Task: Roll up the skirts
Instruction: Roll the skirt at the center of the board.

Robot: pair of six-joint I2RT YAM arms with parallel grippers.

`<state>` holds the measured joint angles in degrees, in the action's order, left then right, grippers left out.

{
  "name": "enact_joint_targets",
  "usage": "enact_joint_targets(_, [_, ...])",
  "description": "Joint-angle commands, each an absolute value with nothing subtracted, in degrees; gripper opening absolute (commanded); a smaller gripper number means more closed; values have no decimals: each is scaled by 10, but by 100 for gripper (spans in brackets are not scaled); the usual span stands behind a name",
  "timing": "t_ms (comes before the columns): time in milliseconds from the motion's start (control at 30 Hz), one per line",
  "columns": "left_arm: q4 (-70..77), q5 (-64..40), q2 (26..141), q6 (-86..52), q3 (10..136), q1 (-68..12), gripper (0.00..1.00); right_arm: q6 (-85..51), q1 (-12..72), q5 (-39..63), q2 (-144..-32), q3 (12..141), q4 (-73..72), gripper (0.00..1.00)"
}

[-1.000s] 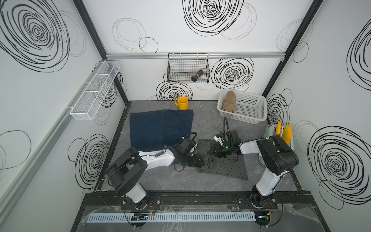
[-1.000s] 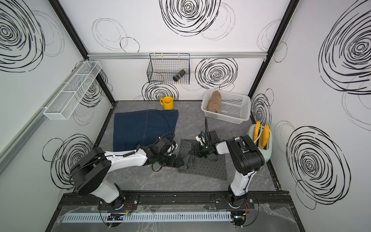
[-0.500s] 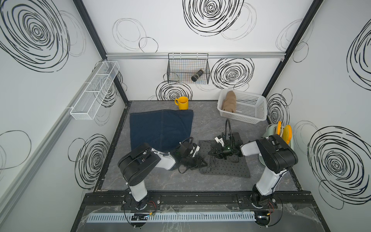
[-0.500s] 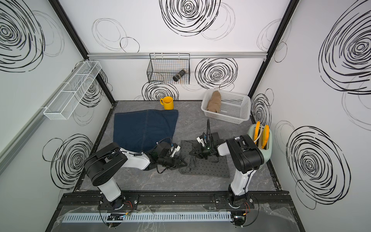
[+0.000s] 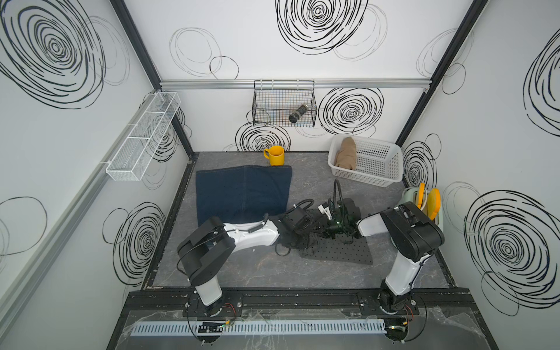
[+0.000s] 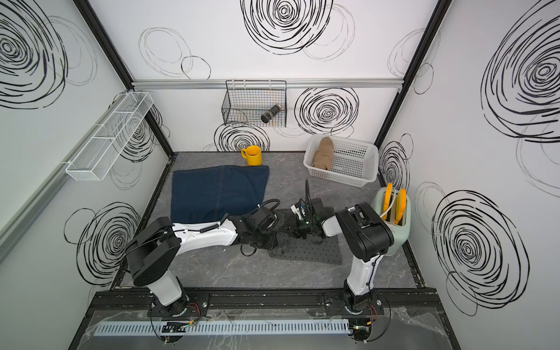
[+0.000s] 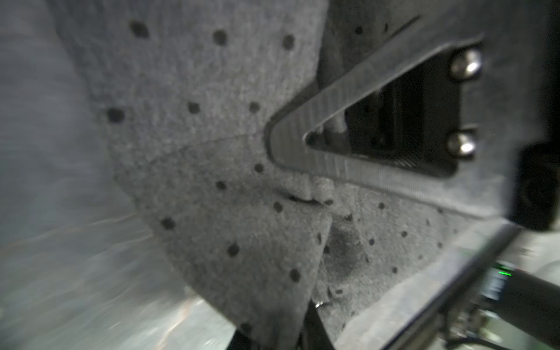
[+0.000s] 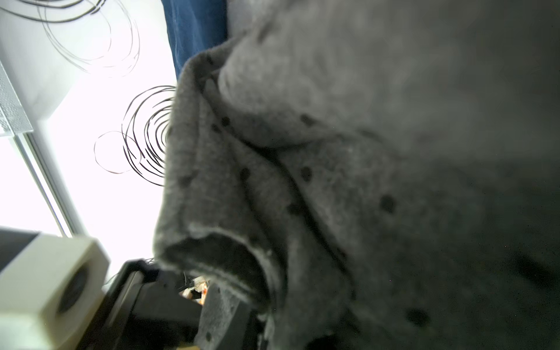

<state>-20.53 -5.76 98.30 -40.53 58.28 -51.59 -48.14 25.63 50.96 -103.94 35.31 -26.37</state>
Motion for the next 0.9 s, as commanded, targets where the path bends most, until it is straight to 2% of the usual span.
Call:
enact_joint_targets(0, [-377, 139, 969, -341, 640, -518, 0, -554, 287, 488, -1040, 360, -297, 33])
enact_joint_targets(67, [-433, 185, 968, -328, 662, -524, 0, -588, 286, 471, -1028, 361, -308, 48])
enact_joint_targets(100, [-456, 207, 966, -325, 670, -527, 0, -595, 286, 466, -1025, 364, -301, 52])
enact_joint_targets(233, [-555, 285, 979, -314, 721, -545, 0, -596, 271, 467, -1021, 388, -241, 58])
enact_joint_targets(333, [-597, 331, 995, -315, 748, -560, 0, -602, 251, 478, -1001, 373, -250, 59])
enact_joint_targets(433, [-630, 384, 1011, -328, 773, -576, 0, -600, 232, 487, -973, 356, -257, 56])
enact_joint_targets(567, [-653, 425, 1042, -339, 798, -601, 0, -595, 212, 518, -950, 350, -261, 42])
enact_joint_targets(667, [-674, 457, 1077, -352, 817, -616, 0, -586, 190, 524, -933, 347, -244, 36])
enact_joint_targets(867, [-680, 466, 1138, -355, 850, -630, 0, -569, 131, 539, -936, 328, -204, 30])
